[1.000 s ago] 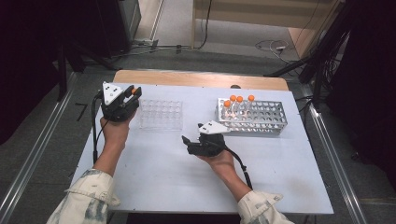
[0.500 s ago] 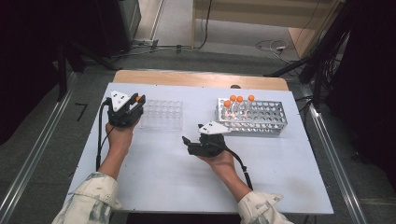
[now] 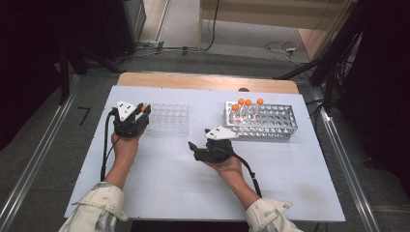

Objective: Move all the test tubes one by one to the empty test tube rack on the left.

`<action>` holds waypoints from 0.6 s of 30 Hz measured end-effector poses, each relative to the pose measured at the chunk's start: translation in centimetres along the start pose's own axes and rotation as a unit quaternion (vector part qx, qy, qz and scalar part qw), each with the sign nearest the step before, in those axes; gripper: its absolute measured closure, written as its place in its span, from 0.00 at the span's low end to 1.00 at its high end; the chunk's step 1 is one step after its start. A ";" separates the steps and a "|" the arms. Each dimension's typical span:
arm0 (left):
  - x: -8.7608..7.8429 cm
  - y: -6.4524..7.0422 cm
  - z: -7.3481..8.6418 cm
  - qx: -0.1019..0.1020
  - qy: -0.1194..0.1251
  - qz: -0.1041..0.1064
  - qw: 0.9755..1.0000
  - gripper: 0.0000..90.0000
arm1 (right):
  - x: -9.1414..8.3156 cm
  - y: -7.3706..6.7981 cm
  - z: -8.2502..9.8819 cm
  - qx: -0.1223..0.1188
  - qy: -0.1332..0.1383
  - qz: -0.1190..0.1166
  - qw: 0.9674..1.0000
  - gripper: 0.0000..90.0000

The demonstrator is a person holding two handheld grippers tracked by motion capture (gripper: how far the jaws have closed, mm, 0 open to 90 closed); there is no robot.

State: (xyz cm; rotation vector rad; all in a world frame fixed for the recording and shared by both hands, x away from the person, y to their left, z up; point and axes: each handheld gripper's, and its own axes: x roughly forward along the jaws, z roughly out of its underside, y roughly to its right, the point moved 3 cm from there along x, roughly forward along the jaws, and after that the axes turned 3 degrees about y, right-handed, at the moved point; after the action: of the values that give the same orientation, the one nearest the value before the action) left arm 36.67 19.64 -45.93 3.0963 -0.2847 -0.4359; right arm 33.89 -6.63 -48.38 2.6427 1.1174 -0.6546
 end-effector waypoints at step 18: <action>-2.5 -0.2 0.2 -0.025 0.011 -0.026 0.999 0.22 | -0.4 0.7 -0.1 0.010 0.008 0.007 1.000 0.27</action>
State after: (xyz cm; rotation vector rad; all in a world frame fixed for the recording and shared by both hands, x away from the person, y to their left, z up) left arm 34.24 20.26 -45.41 3.0628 -0.1902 -0.4037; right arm 34.17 -7.36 -48.09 2.6744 1.1005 -0.6457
